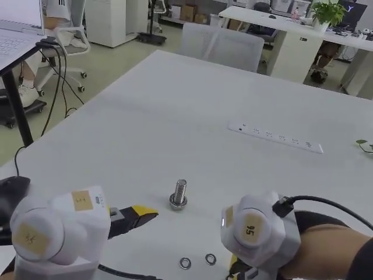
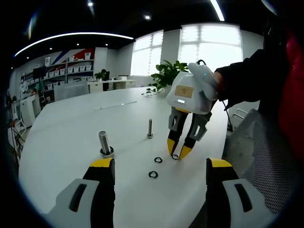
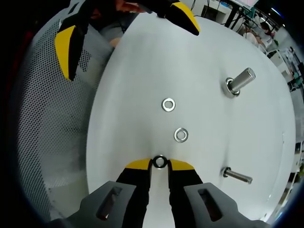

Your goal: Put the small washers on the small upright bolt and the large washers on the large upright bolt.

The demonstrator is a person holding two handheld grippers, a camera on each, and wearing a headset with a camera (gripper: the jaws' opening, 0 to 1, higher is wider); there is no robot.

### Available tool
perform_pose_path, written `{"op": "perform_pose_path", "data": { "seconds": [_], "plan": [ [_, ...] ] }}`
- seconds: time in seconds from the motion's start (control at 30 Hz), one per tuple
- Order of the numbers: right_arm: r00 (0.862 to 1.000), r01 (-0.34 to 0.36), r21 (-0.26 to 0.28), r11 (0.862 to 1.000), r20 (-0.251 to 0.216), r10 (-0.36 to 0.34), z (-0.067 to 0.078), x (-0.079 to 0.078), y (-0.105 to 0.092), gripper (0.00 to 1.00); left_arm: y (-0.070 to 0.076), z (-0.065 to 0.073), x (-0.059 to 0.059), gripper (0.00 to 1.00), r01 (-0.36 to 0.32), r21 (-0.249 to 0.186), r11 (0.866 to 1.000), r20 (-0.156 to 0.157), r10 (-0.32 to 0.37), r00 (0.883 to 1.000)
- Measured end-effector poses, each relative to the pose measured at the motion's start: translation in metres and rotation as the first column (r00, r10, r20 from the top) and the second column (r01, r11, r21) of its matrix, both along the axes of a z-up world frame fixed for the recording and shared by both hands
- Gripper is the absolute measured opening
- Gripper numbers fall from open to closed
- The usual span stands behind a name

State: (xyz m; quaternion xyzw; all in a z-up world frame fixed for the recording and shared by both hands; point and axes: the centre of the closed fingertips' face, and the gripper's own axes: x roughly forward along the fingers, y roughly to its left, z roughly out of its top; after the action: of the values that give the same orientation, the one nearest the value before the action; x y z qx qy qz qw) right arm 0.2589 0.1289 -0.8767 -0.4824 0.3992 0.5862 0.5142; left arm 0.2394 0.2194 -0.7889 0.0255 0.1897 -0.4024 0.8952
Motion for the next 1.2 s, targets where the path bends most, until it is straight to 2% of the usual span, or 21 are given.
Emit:
{"op": "perform_pose_path", "data": {
  "seconds": [0.2,0.67,1.2],
  "plan": [
    [1.000,0.014,0.000,1.000,0.002,-0.014,0.0003,0.0014,-0.0007,0.17,0.0010,0.0005,0.0001,0.78,-0.004,0.001,1.000,0.002,0.004,1.000],
    [1.000,0.023,-0.004,1.000,-0.008,-0.023,-0.0002,-0.0001,-0.0009,0.15,0.0017,-0.0013,-0.0007,0.78,-0.007,0.002,1.000,0.000,0.007,1.000],
    [1.000,0.028,-0.008,1.000,-0.008,-0.028,0.0032,0.0066,-0.0035,0.14,0.0012,-0.0023,0.0016,0.78,-0.007,-0.002,1.000,-0.002,0.007,1.000]
  ]
}}
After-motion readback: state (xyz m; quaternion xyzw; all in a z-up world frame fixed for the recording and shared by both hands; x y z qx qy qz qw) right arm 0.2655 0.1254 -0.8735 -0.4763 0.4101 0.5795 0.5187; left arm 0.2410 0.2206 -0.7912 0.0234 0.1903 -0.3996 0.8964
